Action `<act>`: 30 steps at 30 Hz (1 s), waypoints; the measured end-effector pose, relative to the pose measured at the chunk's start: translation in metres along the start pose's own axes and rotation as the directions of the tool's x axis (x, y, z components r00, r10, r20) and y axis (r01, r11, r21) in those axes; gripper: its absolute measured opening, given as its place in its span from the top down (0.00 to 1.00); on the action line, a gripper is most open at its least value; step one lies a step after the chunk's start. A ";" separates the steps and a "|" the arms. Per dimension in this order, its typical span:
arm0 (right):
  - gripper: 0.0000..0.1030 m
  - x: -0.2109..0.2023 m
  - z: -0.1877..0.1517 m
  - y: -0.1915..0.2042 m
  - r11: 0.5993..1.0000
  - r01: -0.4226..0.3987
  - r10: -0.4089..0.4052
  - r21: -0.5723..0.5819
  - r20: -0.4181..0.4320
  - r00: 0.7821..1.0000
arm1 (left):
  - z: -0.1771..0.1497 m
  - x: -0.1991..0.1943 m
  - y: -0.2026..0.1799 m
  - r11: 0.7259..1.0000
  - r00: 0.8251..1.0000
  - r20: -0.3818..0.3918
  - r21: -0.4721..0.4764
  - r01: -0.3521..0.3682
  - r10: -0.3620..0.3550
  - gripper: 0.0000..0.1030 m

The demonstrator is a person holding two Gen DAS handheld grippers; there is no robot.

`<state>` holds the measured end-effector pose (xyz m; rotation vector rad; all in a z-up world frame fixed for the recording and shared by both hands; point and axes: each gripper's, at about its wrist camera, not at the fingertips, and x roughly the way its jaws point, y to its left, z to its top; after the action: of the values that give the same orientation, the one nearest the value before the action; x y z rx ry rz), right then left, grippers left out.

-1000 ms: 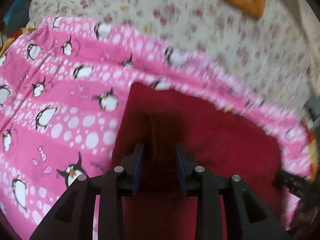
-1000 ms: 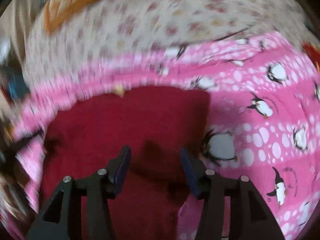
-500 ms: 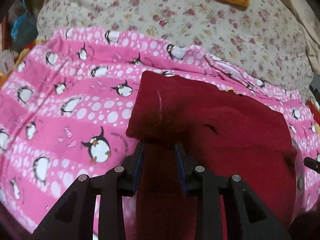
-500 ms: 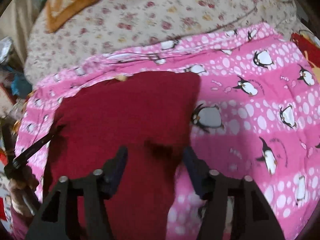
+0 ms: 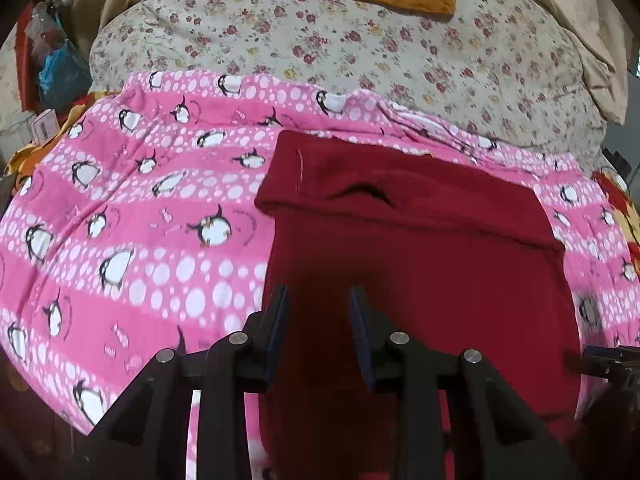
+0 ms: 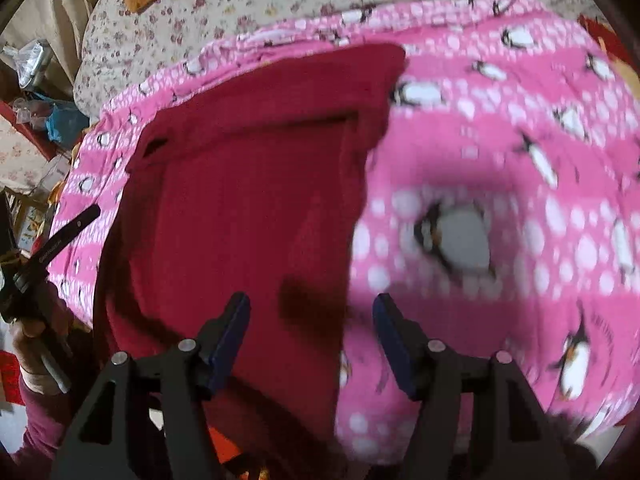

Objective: Fold small clothes
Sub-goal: 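Grasp the hem with both grippers and lift it toward the collar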

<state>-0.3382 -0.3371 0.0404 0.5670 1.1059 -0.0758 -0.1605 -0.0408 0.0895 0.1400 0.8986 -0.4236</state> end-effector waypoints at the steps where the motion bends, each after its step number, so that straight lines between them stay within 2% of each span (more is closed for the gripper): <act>1: 0.34 0.000 -0.006 -0.001 1.000 -0.004 0.004 -0.002 -0.008 1.000 | -0.006 -0.002 0.000 1.000 1.000 -0.008 0.002 0.005 -0.005 0.90; 4: 0.33 0.002 -0.021 -0.005 0.999 -0.030 0.030 0.011 -0.024 0.999 | -0.022 -0.008 0.004 0.999 0.998 -0.041 -0.012 0.037 -0.037 0.90; 8: 0.29 0.002 -0.037 -0.003 0.998 -0.063 0.063 0.005 -0.038 0.997 | -0.045 -0.014 0.016 0.991 0.989 -0.090 -0.084 0.108 -0.115 0.90; 16: 0.23 0.008 -0.054 0.016 0.996 -0.062 0.058 -0.058 -0.073 0.996 | -0.083 -0.027 0.021 0.983 0.979 -0.138 -0.123 0.136 -0.153 0.90; 20: 0.22 0.007 -0.064 0.016 0.992 -0.105 0.097 -0.063 -0.119 0.988 | -0.104 -0.029 0.025 0.969 0.960 -0.184 -0.170 0.179 -0.210 0.89; 25: 0.22 0.008 -0.075 0.008 0.990 -0.137 0.131 -0.025 -0.157 0.979 | -0.115 -0.024 0.028 0.946 0.938 -0.210 -0.233 0.226 -0.276 0.88; 30: 0.22 0.008 -0.072 0.006 0.988 -0.153 0.153 0.008 -0.147 0.977 | -0.115 -0.017 0.023 0.944 0.934 -0.224 -0.243 0.224 -0.279 0.87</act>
<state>-0.3916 -0.2961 0.0126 0.6608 1.2012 0.1031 -0.2437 0.0192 0.0308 -0.1245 1.2181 -0.5537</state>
